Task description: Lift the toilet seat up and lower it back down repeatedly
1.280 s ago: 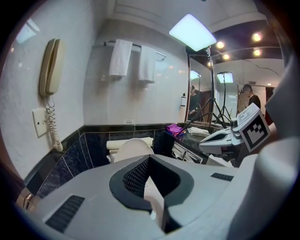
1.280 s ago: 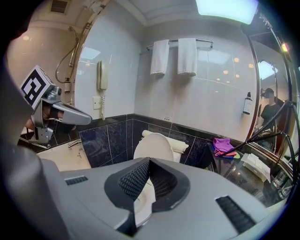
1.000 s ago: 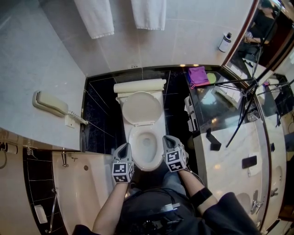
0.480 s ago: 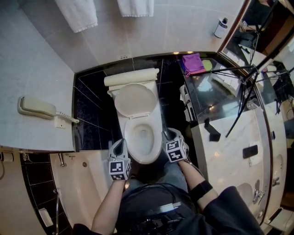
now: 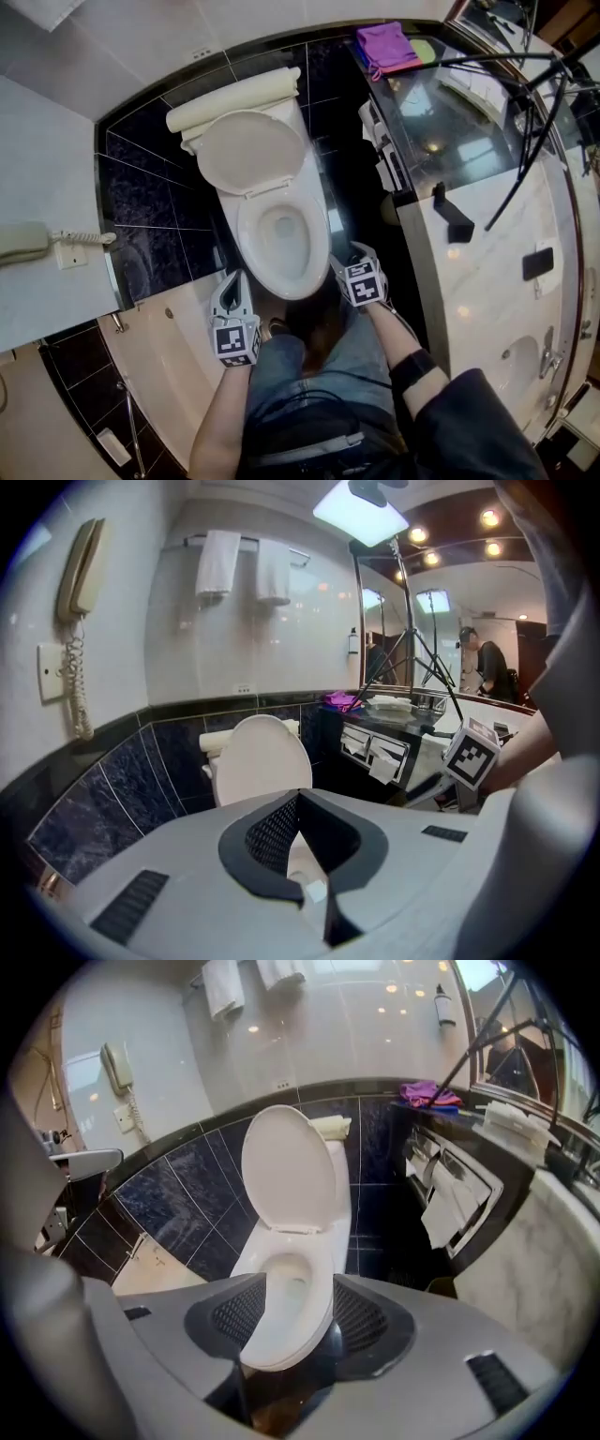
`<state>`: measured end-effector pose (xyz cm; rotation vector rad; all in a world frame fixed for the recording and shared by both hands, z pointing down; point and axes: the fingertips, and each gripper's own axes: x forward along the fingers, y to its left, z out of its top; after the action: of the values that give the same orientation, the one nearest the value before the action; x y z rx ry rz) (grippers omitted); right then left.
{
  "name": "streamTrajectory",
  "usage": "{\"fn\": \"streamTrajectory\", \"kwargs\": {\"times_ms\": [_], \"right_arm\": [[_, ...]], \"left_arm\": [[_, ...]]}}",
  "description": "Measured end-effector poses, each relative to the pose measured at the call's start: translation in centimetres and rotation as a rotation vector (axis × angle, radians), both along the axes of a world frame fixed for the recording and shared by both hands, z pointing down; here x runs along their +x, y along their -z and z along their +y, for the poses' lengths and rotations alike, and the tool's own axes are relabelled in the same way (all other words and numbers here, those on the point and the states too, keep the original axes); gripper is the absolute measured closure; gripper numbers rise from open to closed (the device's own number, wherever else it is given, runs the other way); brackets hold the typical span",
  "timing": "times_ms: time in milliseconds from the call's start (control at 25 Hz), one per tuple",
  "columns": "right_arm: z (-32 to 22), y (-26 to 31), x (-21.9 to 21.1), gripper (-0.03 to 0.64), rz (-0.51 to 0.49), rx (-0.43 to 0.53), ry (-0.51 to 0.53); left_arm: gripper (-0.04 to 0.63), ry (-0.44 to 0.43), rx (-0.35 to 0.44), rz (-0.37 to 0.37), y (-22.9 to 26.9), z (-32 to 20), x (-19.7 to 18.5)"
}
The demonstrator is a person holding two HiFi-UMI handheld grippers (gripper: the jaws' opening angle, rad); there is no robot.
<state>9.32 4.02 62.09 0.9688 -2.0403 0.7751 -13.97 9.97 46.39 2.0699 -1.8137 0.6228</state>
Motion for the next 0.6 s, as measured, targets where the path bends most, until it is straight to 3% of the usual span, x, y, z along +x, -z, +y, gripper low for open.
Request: {"fn": "streamTrajectory", "kwargs": {"times_ms": [160,360,600], "right_arm": [[1.5,-7.2,0.7,0.371,-0.059,-0.096,-0.064],[2.8,-15.0,0.6,0.373,-0.091,-0.148,-0.054],[2.9,-22.4,0.9,0.373,-0.169,-0.225,-0.171]], "left_arm": [[0.598,-0.004,-0.009,-0.012,-4.1,0.4,-0.2],[0.598,-0.039,-0.034,-0.055,-9.9,1.1,0.1],[0.598,-0.05,-0.059,-0.061,-15.6,1.6,-0.1]]}}
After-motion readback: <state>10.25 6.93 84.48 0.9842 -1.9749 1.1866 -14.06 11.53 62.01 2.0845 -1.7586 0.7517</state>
